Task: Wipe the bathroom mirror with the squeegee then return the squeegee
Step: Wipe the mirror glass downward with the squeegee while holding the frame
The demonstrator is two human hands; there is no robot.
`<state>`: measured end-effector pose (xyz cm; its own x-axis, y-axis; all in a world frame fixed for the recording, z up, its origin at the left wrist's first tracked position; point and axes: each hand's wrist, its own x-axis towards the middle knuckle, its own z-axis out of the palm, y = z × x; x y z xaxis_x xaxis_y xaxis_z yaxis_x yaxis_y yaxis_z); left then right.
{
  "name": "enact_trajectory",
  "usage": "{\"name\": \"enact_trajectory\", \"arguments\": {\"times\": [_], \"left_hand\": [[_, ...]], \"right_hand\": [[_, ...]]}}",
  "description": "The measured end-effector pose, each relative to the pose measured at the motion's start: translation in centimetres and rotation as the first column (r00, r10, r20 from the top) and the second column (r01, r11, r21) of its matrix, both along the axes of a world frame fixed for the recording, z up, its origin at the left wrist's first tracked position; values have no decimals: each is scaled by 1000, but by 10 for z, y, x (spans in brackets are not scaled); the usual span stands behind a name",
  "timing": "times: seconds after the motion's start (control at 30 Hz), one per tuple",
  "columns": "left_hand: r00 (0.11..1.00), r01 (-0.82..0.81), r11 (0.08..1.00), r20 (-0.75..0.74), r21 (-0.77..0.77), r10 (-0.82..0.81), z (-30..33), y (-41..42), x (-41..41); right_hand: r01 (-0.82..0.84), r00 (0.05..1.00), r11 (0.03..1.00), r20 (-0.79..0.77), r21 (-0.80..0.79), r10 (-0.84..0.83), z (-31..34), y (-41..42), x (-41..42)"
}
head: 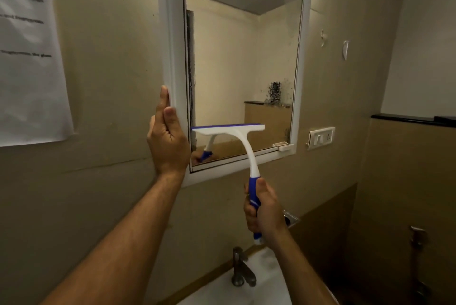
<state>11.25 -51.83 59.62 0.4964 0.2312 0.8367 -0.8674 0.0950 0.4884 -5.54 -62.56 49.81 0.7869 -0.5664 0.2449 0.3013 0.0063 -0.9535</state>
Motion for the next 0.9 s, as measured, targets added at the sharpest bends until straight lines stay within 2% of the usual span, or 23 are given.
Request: {"name": "enact_trajectory", "arguments": {"times": [0.2,0.33,0.57,0.77,0.9], "left_hand": [[1000,-14,998,22,56,13,-2,5,-3],[999,-8,997,45,73,4,-1,7,-5],[998,46,999,42,29,-47,-3,4,-2],[996,80,995,23,62,-82,-3,6,-1],[997,78,992,10,94,-80,-3,9,-2]], "right_hand": [[35,988,993,152,-110,-18,41,0,3],[8,994,999,111,-54,-2,41,-2,4],[76,993,997,-82,-34,-79,-19,1,-6],[88,996,994,-10,-58,-89,24,4,-5],[86,995,993,-37,-82,-90,33,4,-5]]}}
